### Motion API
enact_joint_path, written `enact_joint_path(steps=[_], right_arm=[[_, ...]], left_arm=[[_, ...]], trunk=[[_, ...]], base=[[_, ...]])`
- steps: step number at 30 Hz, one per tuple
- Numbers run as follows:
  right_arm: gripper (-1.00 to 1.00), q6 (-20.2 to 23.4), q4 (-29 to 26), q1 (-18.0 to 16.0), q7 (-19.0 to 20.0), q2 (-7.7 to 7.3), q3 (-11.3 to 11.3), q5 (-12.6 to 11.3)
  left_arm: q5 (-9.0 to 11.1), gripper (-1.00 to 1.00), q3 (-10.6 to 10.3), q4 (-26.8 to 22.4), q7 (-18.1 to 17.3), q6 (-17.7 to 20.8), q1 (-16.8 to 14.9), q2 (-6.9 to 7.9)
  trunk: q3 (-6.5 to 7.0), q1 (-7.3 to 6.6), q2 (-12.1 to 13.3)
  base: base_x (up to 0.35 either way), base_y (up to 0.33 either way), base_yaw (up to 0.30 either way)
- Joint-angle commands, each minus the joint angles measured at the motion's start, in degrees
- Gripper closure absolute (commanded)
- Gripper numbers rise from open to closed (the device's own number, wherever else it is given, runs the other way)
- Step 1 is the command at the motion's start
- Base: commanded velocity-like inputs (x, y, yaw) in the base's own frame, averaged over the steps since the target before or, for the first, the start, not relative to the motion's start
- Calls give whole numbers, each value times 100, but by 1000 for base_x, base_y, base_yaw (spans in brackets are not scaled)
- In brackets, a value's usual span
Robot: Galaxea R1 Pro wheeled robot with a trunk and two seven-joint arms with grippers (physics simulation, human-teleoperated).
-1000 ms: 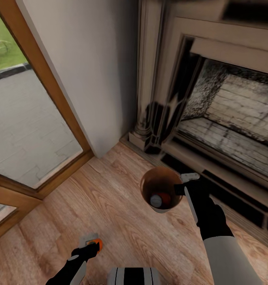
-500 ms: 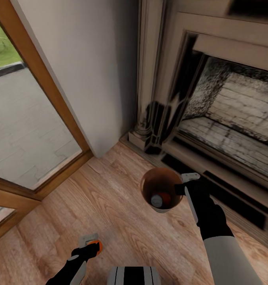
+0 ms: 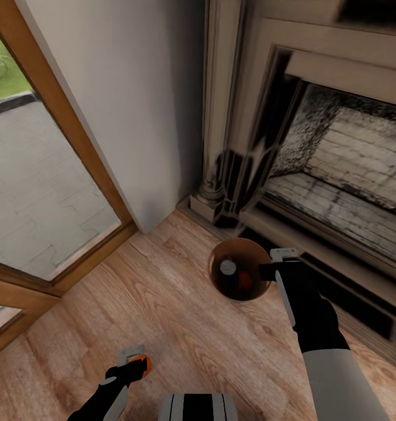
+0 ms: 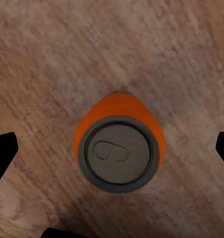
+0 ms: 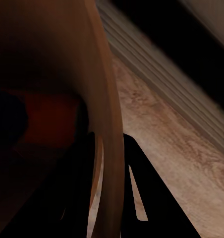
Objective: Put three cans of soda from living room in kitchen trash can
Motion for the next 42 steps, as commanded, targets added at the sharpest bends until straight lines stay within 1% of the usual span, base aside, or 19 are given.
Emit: enact_joint_path(steps=[1, 5, 12, 30, 42], right_arm=[[100, -2, -9, -2, 26, 2, -1, -68], [100, -2, -22, -5, 25, 2, -1, -67], [100, 6, -239, -19, 26, 2, -1, -67], [100, 7, -259, -18, 26, 4, -1, -67], [100, 7, -259, -12, 26, 4, -1, -67]], left_arm=[[0, -100, 0, 1, 0, 0, 0, 0], [0, -100, 0, 2, 0, 0, 0, 0], [0, -100, 0, 3, 0, 0, 0, 0], [0, -100, 0, 12, 0, 0, 0, 0], [0, -100, 0, 12, 0, 0, 0, 0]], trunk=[[0, 0, 0], [0, 0, 0], [0, 0, 0], [0, 0, 0], [-215, 263, -481]], base=[[0, 0, 0], [0, 0, 0], [0, 0, 0], [0, 0, 0], [0, 0, 0]])
